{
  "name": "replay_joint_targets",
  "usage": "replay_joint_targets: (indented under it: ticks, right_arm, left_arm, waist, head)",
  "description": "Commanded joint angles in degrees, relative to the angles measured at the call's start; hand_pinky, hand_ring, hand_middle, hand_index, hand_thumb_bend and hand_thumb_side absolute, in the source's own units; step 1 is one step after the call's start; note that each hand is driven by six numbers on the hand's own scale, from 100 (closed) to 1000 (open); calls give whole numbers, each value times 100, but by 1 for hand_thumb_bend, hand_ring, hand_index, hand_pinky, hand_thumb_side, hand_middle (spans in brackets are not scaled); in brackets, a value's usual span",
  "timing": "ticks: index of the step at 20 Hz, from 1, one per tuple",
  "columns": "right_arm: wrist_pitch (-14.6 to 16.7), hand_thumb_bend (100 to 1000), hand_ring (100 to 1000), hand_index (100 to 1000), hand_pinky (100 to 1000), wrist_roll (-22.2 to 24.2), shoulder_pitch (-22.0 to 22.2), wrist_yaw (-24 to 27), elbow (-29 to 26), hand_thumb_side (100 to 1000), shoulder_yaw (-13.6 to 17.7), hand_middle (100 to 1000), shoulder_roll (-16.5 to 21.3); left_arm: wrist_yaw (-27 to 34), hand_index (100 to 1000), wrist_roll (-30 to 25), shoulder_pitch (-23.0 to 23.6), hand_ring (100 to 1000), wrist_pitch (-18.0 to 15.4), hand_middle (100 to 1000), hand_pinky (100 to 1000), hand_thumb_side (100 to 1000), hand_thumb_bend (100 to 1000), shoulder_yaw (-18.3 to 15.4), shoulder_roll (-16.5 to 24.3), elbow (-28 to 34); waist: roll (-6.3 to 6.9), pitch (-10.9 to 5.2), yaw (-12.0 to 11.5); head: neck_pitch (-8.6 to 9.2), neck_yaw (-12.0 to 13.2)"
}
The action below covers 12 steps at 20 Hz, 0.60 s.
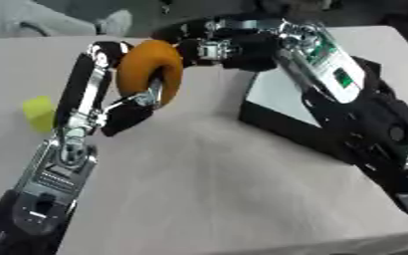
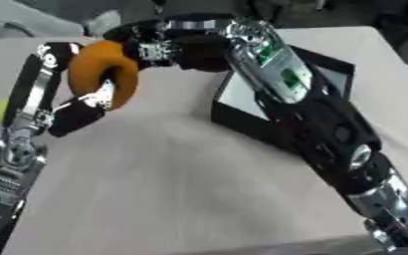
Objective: Pick up the objects with one hand, pass them to the other hand, and then place them into the box on the other side of the table.
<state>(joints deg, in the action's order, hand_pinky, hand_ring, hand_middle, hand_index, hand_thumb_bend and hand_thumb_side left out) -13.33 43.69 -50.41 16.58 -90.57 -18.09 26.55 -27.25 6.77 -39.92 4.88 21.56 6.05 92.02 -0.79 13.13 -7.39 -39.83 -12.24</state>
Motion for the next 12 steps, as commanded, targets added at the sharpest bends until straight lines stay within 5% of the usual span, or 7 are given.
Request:
replay_joint_targets:
  ticks: [1, 12]
  right_arm:
    - [40, 100, 1000, 1000, 1000, -48, -115, -123, -23, 591, -2, 1000, 66]
    - [48, 100, 1000, 1000, 1000, -330, -132, -438, 182, 510, -54, 1000, 1]
  left_arm:
    - [28, 586, 19, -174, 467, -12, 385, 636, 301, 100, -18, -66, 151]
    - [74, 586, 36, -325, 467, -86, 385, 637, 313, 100, 28, -319, 204]
  waist:
    - [-65, -101, -8]
    - [-76, -120, -32]
  head:
    - [79, -32]
    - [62, -109]
